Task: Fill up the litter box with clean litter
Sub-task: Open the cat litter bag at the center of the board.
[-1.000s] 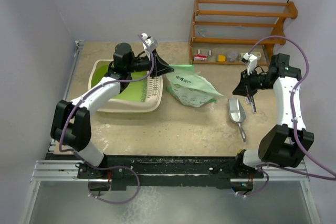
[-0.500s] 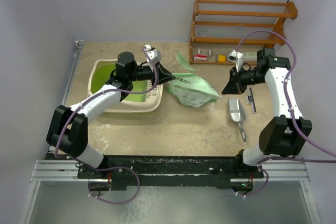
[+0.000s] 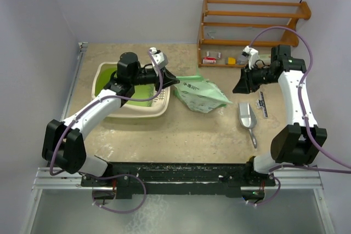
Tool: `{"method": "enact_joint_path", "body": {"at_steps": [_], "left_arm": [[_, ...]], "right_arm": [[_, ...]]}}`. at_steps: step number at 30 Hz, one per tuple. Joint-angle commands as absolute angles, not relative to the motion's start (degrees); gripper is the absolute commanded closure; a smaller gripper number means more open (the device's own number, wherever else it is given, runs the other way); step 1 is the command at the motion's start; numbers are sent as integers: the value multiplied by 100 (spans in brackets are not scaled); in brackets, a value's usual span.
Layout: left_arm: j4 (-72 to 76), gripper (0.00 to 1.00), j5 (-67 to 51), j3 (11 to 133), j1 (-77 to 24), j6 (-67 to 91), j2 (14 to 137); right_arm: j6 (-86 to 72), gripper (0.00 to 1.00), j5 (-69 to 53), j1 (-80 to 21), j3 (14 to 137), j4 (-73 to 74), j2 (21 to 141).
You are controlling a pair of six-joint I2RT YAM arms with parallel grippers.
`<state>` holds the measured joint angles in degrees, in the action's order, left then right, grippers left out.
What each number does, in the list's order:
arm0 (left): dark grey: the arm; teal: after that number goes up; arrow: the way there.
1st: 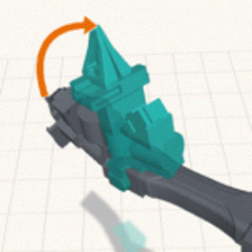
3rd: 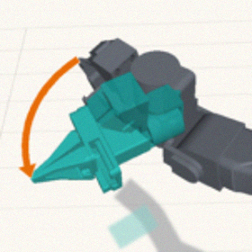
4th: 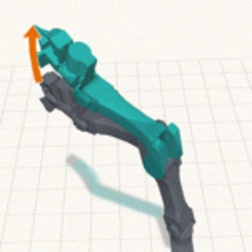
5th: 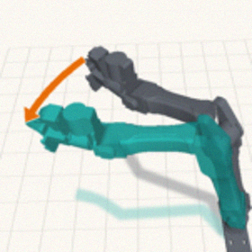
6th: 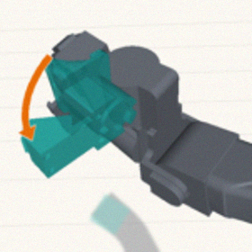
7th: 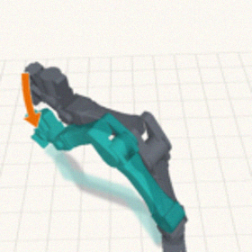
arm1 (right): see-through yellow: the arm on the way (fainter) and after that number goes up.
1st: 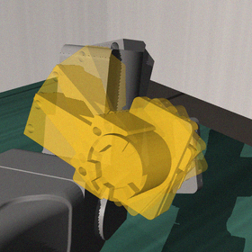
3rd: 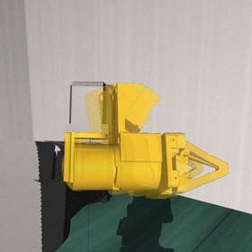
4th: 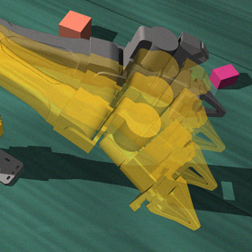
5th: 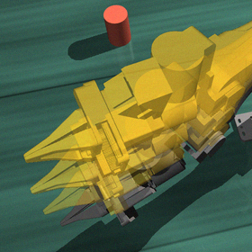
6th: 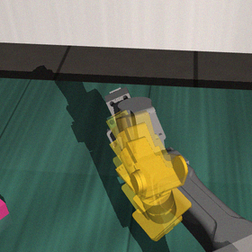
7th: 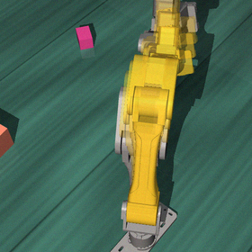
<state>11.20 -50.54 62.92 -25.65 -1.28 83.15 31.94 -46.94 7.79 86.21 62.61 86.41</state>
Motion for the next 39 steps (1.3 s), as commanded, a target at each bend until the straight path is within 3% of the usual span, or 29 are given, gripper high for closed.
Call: {"method": "enact_joint_path", "body": {"at_steps": [1,5,6,9,20,39], "left_arm": [[998,97,-5217,6487,-2618,-316,8080],[550,97,-5263,6660,-2675,-503,8164],[471,97,-5280,6688,-2687,-551,8184],[323,97,-5293,6739,-2707,-625,8188],[-105,97,-4937,6819,-2675,-913,7910],[55,97,-5014,6716,-2501,-805,7809]], "right_arm": [[2971,71,-4665,745,8641,6161,8399],[2971,71,-4665,511,8824,6161,8666],[2826,66,-4750,443,8877,6006,8780],[2820,62,-4764,255,9034,5954,9051],[2849,61,-4616,-122,9459,5867,9701],[3118,63,-4631,-326,8989,6080,8977]]}}
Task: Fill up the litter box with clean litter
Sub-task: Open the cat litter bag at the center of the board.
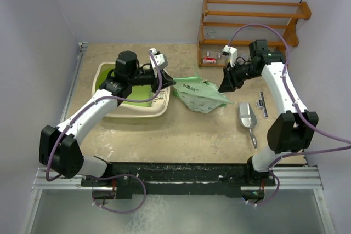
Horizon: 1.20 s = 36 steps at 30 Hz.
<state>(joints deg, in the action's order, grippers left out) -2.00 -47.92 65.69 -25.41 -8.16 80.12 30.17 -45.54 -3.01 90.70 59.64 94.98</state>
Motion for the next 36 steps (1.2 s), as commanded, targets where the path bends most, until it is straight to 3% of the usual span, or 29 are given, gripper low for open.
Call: {"method": "enact_joint_path", "body": {"at_steps": [1,25,36], "left_arm": [[66,97,-5018,6711,-2498,-800,7817],[312,97,-5169,6695,-2488,-574,7933],[22,97,-4643,7135,-2483,-289,8350]], "right_arm": [[3118,63,-4631,-325,8971,6080,8910],[2796,64,-4159,-464,8941,5427,9361],[3098,65,-4688,-589,9273,6536,9406]]}}
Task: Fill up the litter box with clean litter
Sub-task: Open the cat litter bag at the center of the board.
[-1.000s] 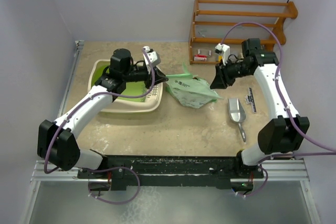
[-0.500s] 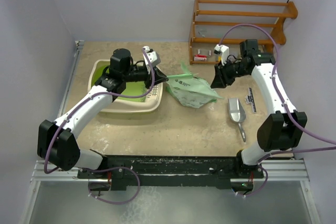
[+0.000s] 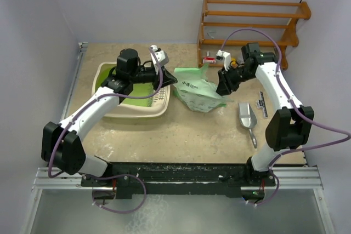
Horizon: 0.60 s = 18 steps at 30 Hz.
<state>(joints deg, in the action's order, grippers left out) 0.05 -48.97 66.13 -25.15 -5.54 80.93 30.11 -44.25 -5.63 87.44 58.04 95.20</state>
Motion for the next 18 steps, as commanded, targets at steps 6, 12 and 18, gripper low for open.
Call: {"method": "enact_joint_path", "body": {"at_steps": [6,12,18], "left_arm": [[-711,90,-4352,8606,-2435,583,8848],[-1063,89,-4167,9288,-2435,878,8902],[-1263,89,-3930,9275,-2439,988,8628]], "right_arm": [[2907,68,-4821,-604,9588,7189,9632],[2985,68,-4742,-663,9573,7237,9930],[2988,65,-4366,-668,9529,6938,10158]]}}
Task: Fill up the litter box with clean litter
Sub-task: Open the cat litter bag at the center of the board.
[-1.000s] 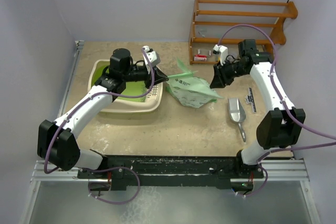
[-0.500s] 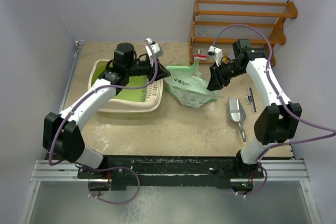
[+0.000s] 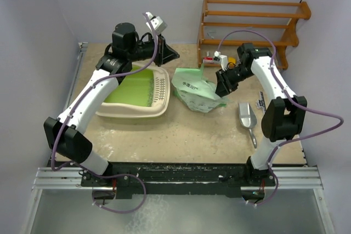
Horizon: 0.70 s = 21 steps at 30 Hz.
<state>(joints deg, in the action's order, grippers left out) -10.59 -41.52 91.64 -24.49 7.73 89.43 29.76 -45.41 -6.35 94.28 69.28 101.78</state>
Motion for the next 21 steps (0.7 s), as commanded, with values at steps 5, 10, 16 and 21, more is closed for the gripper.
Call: {"method": "enact_joint_path", "body": {"at_steps": [5,10,16,21], "left_arm": [[-1336,88,-3612,9018,-2435,880,8309],[-1410,78,-3672,9032,-2435,836,8376],[-1255,54,-3682,9198,-2435,809,8911],[-1063,50,-3628,9289,-2435,651,9322]], "right_arm": [[2835,95,-4281,-670,9739,6814,10358],[2282,100,-3652,-677,9674,6235,10104],[1738,100,-2280,-736,8752,4478,9061],[1660,100,-1802,-753,7891,3287,8324]]}}
